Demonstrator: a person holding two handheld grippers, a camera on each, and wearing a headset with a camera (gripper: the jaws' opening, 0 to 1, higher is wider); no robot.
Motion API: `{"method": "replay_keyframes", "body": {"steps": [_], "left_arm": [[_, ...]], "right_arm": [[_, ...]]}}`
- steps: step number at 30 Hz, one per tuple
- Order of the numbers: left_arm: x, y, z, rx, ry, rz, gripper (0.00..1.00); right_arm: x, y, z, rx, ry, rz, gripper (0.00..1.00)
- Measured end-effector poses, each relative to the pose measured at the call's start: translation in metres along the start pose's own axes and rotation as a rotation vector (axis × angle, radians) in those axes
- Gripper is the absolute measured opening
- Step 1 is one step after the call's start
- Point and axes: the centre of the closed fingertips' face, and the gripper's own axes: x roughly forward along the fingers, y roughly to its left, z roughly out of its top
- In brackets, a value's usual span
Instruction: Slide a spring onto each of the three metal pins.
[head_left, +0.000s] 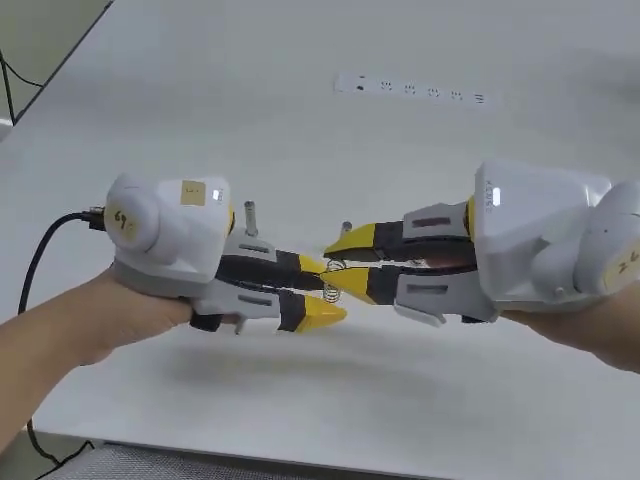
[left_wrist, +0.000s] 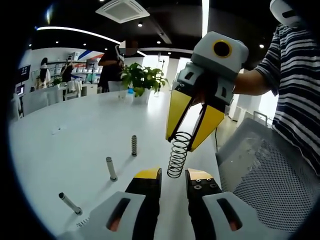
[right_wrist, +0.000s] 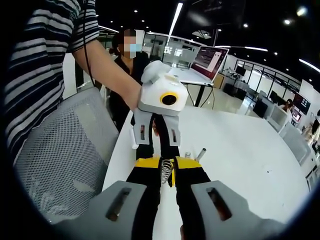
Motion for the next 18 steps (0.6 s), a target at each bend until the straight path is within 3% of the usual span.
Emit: {"method": "replay_keyframes", "body": {"steps": [18], "left_arm": [[-0.011,0.018,-0.001,-0.02,-0.017,0.095,0.43]], "right_arm": [[0.0,-0.008,-0.001,-0.006,0.011,-0.021,0.11]]}}
